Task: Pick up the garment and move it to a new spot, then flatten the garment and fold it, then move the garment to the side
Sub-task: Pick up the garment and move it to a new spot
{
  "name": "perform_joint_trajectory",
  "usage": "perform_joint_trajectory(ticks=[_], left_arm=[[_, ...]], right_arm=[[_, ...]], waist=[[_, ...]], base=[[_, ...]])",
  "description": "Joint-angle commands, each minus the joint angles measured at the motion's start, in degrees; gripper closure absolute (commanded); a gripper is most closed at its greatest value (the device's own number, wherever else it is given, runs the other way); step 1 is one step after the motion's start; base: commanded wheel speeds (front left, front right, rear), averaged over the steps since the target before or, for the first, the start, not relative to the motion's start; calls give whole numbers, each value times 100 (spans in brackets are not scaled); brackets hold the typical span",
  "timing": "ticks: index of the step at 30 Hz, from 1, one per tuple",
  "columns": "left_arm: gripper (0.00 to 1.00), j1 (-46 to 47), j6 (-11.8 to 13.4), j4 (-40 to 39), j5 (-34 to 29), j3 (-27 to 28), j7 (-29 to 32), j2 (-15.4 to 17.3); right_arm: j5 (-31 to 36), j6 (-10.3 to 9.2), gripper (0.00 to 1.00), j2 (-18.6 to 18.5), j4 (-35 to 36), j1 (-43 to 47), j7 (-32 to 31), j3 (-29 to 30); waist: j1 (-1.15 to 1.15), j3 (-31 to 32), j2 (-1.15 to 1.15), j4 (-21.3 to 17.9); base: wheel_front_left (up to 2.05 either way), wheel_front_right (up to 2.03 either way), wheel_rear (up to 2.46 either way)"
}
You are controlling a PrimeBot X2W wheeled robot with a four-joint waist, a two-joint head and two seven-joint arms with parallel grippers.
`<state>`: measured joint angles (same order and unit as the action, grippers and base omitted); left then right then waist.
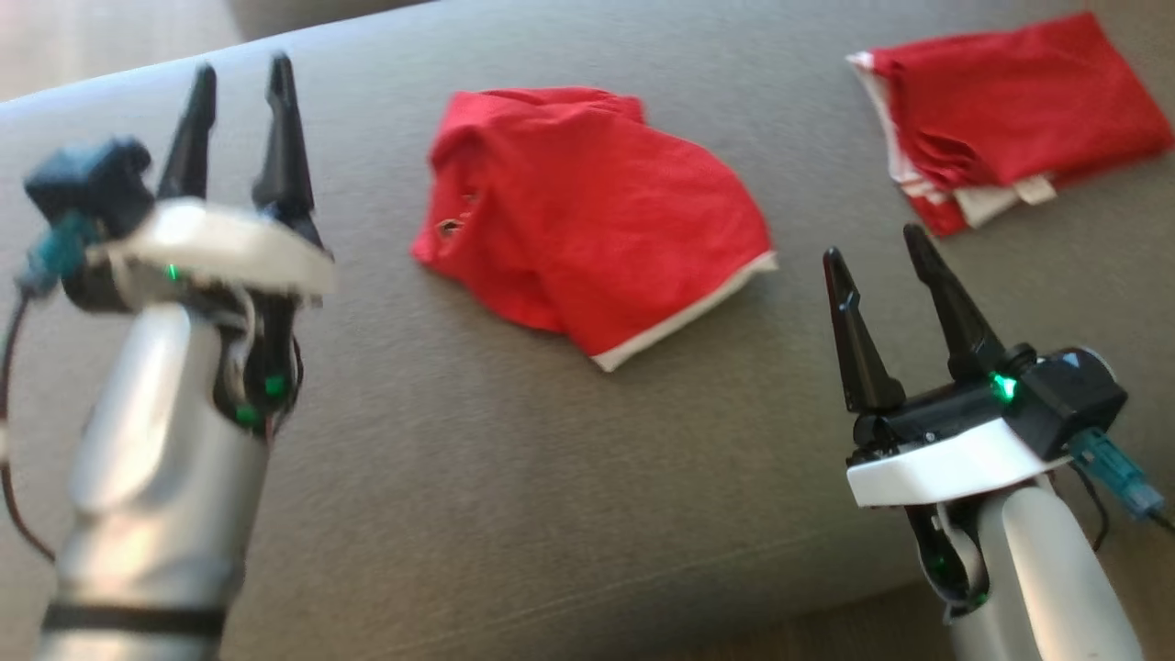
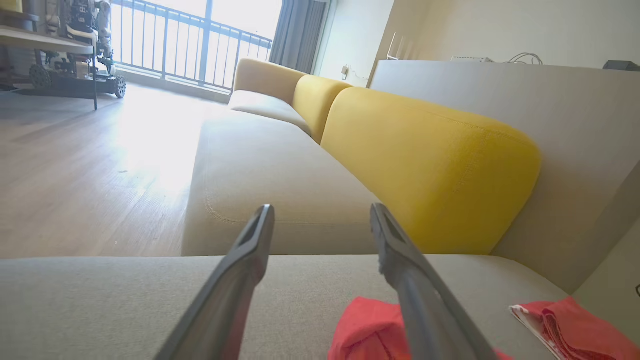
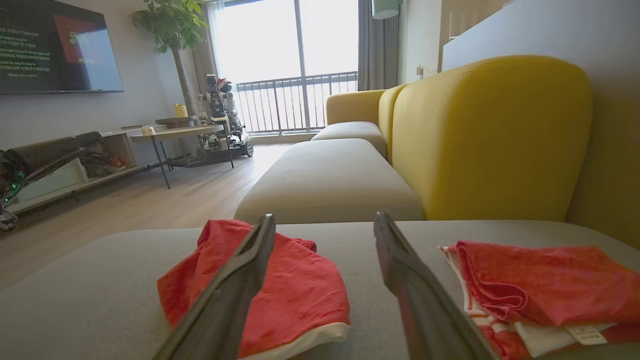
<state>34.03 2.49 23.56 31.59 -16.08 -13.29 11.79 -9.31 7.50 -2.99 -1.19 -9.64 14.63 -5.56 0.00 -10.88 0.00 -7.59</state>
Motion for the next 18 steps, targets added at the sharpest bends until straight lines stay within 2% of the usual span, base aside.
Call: perform_joint_trajectory(ticks=[1,5,8,11,18], left_arm=[[0,-166,7,-363,-86,172,-78,227],[0,-1010,90,-1068,-229,196,-155,108],[0,-1622,45,-1451,-283,235,-167,-223],[0,-2047,-109,-1535,-582,83,-169,-453],[0,-2355,-207,-1647,-782,201,-170,-805]], right_arm=[[-10,-1,0,12,86,39,37,-66],[-13,-1,0,12,-197,149,37,36],[62,-1,0,12,-390,267,37,133],[68,-1,0,12,-522,344,37,288],[118,-1,0,12,-644,330,34,343]], waist=[[0,171,0,352],[0,294,0,699],[0,376,0,967],[0,406,0,1122],[0,446,0,1278]], base=[[0,0,0],[0,0,0],[0,0,0],[0,0,0],[0,0,0]])
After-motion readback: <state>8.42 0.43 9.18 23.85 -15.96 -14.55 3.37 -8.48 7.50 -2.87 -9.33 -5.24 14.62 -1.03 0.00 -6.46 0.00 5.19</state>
